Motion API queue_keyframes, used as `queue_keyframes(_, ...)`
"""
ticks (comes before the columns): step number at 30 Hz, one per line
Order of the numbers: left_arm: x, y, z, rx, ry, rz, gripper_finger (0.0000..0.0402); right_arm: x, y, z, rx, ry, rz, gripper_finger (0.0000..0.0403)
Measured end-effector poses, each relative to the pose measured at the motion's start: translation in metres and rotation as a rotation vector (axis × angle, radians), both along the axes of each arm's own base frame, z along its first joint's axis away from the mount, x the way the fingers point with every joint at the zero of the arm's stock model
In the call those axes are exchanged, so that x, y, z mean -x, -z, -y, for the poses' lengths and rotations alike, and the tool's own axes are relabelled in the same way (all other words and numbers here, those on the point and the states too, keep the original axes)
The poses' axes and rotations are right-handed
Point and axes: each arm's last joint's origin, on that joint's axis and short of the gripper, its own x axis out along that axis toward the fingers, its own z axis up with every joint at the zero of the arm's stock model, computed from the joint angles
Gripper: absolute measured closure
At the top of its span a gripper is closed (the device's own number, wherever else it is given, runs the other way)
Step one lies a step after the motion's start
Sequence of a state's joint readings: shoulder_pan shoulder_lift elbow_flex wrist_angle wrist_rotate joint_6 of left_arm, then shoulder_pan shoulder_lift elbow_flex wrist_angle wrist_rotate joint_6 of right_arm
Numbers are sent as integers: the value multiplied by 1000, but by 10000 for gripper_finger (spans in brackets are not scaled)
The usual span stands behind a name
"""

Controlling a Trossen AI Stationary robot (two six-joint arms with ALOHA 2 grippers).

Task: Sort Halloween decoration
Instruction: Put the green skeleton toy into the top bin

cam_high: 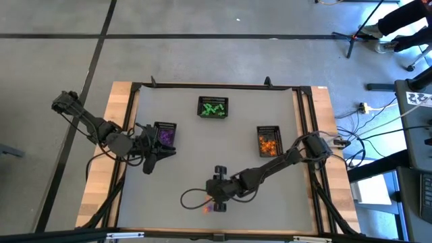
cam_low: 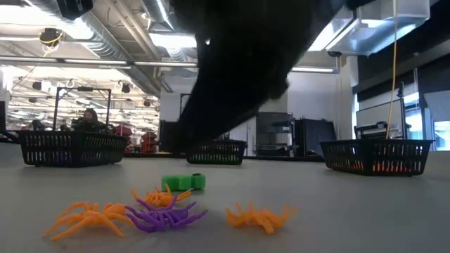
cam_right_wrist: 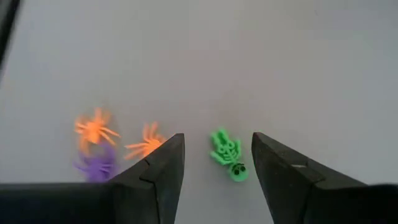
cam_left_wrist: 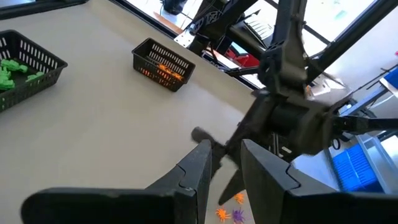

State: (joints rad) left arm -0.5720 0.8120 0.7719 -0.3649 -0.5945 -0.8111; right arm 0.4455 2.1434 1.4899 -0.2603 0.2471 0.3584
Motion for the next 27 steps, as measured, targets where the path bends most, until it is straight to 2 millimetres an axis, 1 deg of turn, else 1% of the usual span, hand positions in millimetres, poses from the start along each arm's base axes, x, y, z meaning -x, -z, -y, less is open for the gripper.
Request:
queue_keyframes(4, 0, 0, 0, 4, -3, 6, 321, -6, 21, 8, -43, -24, -69, 217)
queue_keyframes(7, 0, -1, 0, 6, -10, 12, 321, -9, 26, 12, -77, -37, -91, 218)
queue_keyframes(9, 0, -1, 0, 15, -21, 13, 321, -9, 27, 13, -75, -37, -103, 225)
queue_keyframes(12, 0, -1, 0, 19, -23, 14, 321, -8, 26, 14, -65, -33, -103, 257)
queue_keyframes(19, 0, -1, -1, 13, -37, 16, 321, -7, 23, 14, -69, -37, -113, 361)
queue_keyframes(22, 0, -1, -1, 8, -44, 16, 321, -7, 15, 20, -98, -23, -131, 387)
queue_keyframes(24, 0, -1, -1, 4, -49, 16, 321, -10, 4, 27, -120, -9, -129, 388)
queue_keyframes(27, 0, -1, -2, 0, -60, 19, 321, -17, -29, 47, -114, 28, -60, 381)
